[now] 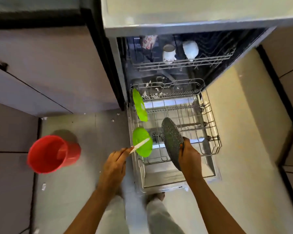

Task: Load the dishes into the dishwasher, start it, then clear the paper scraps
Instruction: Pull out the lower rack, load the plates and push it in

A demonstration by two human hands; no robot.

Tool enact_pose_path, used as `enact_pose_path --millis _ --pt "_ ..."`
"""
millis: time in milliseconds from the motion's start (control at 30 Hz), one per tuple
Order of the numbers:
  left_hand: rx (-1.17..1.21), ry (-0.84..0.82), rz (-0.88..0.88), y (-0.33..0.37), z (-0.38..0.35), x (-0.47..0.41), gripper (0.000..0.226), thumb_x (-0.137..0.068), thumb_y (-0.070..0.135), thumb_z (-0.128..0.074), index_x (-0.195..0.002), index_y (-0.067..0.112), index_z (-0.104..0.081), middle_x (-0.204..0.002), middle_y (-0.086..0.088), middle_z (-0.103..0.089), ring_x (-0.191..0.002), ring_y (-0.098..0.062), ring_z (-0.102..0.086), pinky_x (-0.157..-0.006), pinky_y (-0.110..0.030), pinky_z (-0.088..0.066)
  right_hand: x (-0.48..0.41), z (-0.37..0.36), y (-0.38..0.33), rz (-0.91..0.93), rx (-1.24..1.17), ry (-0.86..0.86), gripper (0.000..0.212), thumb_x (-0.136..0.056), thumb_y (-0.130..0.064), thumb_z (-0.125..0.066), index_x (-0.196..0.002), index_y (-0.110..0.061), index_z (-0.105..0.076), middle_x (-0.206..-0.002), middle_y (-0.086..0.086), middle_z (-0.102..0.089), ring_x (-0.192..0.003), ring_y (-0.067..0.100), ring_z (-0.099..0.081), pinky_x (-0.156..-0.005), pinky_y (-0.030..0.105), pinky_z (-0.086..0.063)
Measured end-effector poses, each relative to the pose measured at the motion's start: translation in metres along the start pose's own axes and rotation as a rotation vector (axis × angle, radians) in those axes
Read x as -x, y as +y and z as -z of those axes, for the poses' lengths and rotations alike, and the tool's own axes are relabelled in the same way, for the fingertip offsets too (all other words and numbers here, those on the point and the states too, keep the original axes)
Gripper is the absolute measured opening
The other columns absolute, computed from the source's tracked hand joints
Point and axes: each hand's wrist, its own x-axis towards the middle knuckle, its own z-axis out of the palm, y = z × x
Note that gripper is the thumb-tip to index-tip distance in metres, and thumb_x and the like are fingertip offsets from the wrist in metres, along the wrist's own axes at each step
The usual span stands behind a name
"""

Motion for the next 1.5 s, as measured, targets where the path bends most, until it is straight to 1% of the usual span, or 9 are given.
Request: enact_pose_path --millis 200,533,733,900,1067,1200,1333,1400,1500 --pt "-0.096 0.016 -0.011 -0.006 -0.048 0.015 0.056 -0.076 -0.008 -0.062 -0.126 0.015 -0.052 -0.100 -0.011 -0.066 -0.078 -0.026 -0.061 -0.054 -0.031 -0.054 -0.044 -0.045 0.027 0.013 0.001 -0.058 0.033 -0.095 -0.016 -0.047 -0.126 -0.004 -0.046 -0.096 0.020 -0.066 -0.084 0.039 -0.065 -0.074 0.048 -0.054" --pt "-0.188 -0.028 -0.100 -0.026 -0.068 0.004 0.052 -0.078 -0.005 -0.057 -0.126 0.016 -0.059 -0.104 -0.002 -0.068 -0.083 -0.019 -0.056 -0.055 -0.029 -0.053 -0.077 -0.094 0.027 0.009 -0.013 -0.099 0.034 -0.097 -0.015 -0.043 -0.129 -0.004 -0.042 -0.098 0.020 -0.066 -0.087 0.038 -0.064 -0.074 0.043 -0.052" --pt "-0.222 -0.053 -0.124 -0.042 -0.064 -0.002 0.042 -0.085 0.002 -0.050 -0.124 0.012 -0.062 -0.105 -0.003 -0.067 -0.081 -0.021 -0.061 -0.054 -0.028 -0.051 -0.083 -0.124 0.025 0.031 0.020 -0.053 0.034 -0.097 -0.013 -0.042 -0.131 -0.008 -0.041 -0.085 0.016 -0.067 -0.074 0.037 -0.064 -0.064 0.040 -0.049" --pt "-0.219 -0.063 -0.142 -0.051 -0.061 -0.008 0.047 -0.083 0.002 -0.046 -0.127 0.013 -0.058 -0.105 -0.003 -0.067 -0.085 -0.018 -0.057 -0.053 -0.028 -0.052 -0.082 -0.143 0.022 0.045 0.047 -0.080 0.038 -0.096 -0.010 -0.042 -0.134 -0.008 -0.038 -0.089 0.016 -0.067 -0.075 0.036 -0.065 -0.064 0.039 -0.049" --pt "-0.211 -0.091 -0.128 -0.051 -0.056 -0.010 0.066 -0.059 -0.013 -0.076 -0.121 0.009 -0.065 -0.098 -0.008 -0.070 -0.077 -0.024 -0.065 -0.051 -0.029 -0.052 -0.082 -0.153 0.018 0.027 0.011 -0.039 0.038 -0.096 -0.009 -0.040 -0.135 -0.009 -0.039 -0.087 0.016 -0.067 -0.070 0.035 -0.062 -0.058 0.035 -0.043" --pt "-0.197 -0.084 -0.075 -0.057 -0.054 -0.006 0.072 -0.058 -0.015 -0.076 -0.123 0.011 -0.062 -0.097 -0.006 -0.069 -0.076 -0.023 -0.062 -0.049 -0.029 -0.052 -0.084 -0.155 0.022 0.004 0.006 -0.006 0.035 -0.096 -0.013 -0.044 -0.131 -0.006 -0.041 -0.088 0.018 -0.067 -0.072 0.037 -0.064 -0.058 0.033 -0.041" --pt "-0.162 -0.068 -0.011 -0.066 -0.050 -0.003 0.069 -0.063 -0.015 -0.073 -0.125 0.011 -0.057 -0.094 -0.010 -0.067 -0.070 -0.026 -0.062 -0.045 -0.031 -0.052 -0.083 -0.157 0.021 0.021 0.019 -0.016 0.038 -0.096 -0.014 -0.047 -0.132 -0.008 -0.041 -0.091 0.017 -0.068 -0.072 0.037 -0.065 -0.060 0.036 -0.046" --pt "-0.139 -0.072 0.034 -0.071 -0.048 -0.001 0.072 -0.062 -0.016 -0.075 -0.126 0.011 -0.055 -0.094 -0.013 -0.067 -0.069 -0.029 -0.062 -0.046 -0.033 -0.054 -0.079 -0.160 0.017 0.073 0.043 -0.020 0.041 -0.094 -0.012 -0.050 -0.133 -0.008 -0.041 -0.088 0.017 -0.068 -0.067 0.037 -0.064 -0.056 0.035 -0.045" --pt "-0.113 -0.047 0.075 -0.078 -0.046 0.000 0.056 -0.076 -0.010 -0.066 -0.128 0.010 -0.054 -0.095 -0.015 -0.065 -0.070 -0.030 -0.061 -0.049 -0.036 -0.055 -0.075 -0.162 0.009 0.187 0.127 0.044 0.055 -0.074 -0.001 -0.071 -0.124 -0.004 -0.048 -0.065 0.012 -0.066 -0.040 0.028 -0.058 -0.037 0.029 -0.041"
